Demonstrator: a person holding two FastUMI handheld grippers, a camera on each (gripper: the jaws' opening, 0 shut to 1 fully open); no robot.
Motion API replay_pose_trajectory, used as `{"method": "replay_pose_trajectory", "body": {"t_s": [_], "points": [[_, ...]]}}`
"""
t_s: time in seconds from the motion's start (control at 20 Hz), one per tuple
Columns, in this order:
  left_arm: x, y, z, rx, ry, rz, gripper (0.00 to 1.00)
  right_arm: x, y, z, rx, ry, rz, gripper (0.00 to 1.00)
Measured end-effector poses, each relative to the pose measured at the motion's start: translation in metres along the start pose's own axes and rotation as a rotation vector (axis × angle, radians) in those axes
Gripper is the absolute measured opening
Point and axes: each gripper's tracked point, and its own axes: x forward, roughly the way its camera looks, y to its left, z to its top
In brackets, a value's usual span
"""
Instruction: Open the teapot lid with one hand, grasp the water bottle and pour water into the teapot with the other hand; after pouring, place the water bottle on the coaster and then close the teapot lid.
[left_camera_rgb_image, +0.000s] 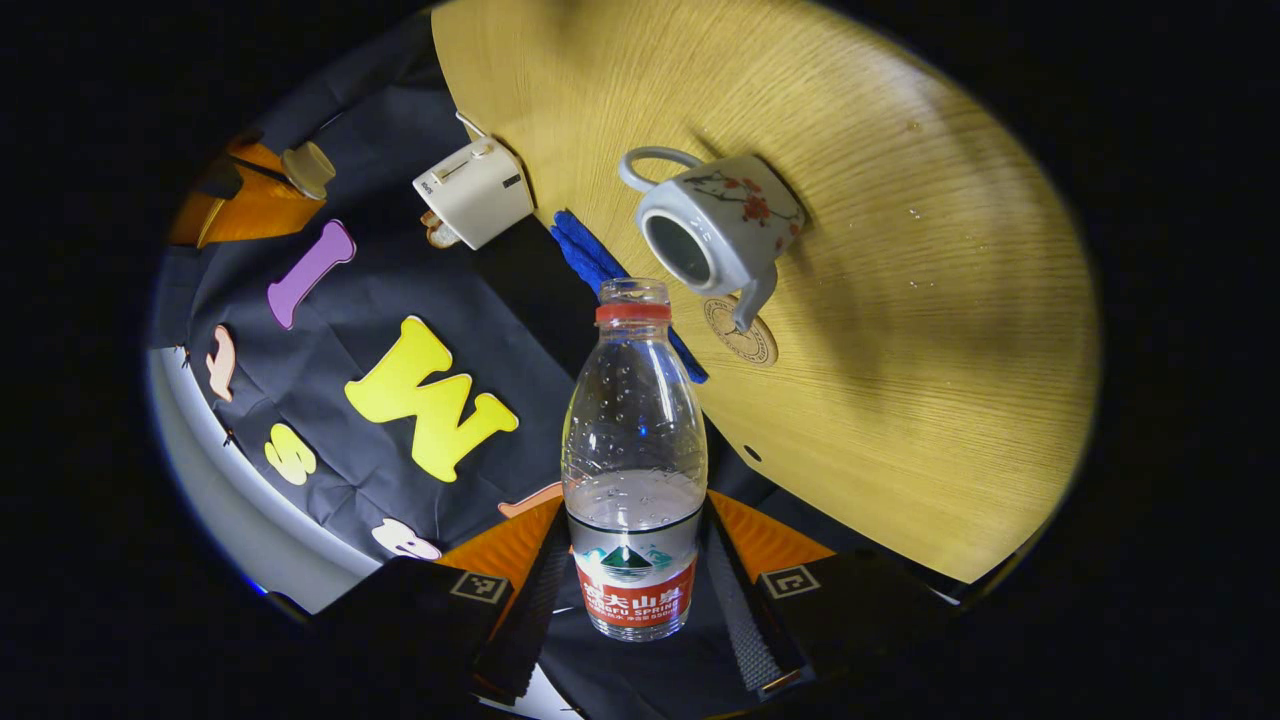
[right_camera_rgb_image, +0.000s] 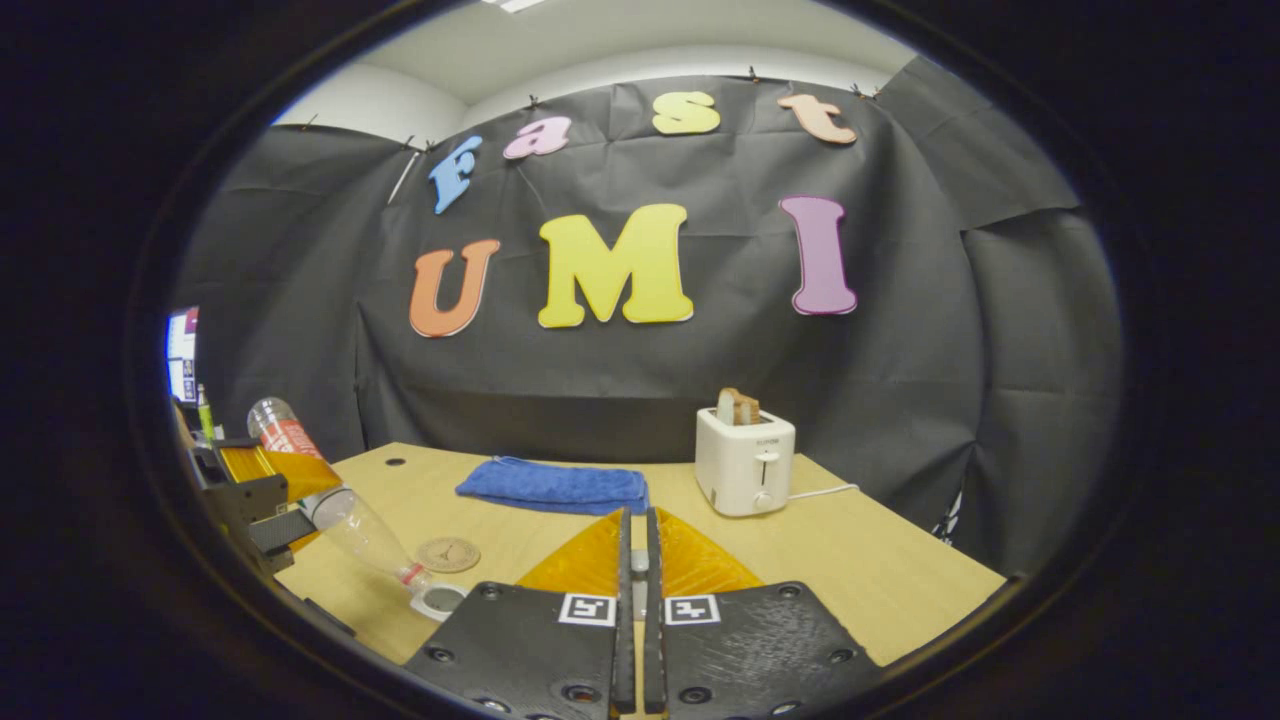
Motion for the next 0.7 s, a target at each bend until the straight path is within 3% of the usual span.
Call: {"method": "replay_pose_trajectory", "body": {"t_s": [0.15,0.25,0.3,0.35,0.4,0.5,0.7], "points": [[0.000,-0.003,0.000,-0.028,-0.006,0.007,0.77,-0.001,0.002,-0.001,-0.006,0.003,0.004,0.03],[0.004,-0.010,0.002,-0.116,-0.029,0.009,0.76,-0.001,-0.001,-0.001,-0.013,0.000,-0.002,0.03],[0.006,-0.013,0.003,-0.196,-0.044,0.007,0.80,-0.002,-0.002,0.001,-0.016,-0.006,-0.006,0.03],[0.008,-0.023,0.005,-0.289,-0.056,-0.007,0.76,-0.003,-0.005,0.003,-0.017,-0.013,-0.012,0.03],[0.010,-0.031,0.007,-0.381,-0.075,-0.015,0.80,-0.003,-0.006,0.005,-0.017,-0.018,-0.016,0.03],[0.011,-0.034,0.011,-0.545,-0.101,-0.020,0.76,-0.002,-0.008,0.003,-0.020,-0.014,-0.026,0.03],[0.007,-0.028,0.007,-0.863,-0.139,0.013,0.76,-0.008,-0.011,0.010,-0.024,-0.021,-0.047,0.03]]}}
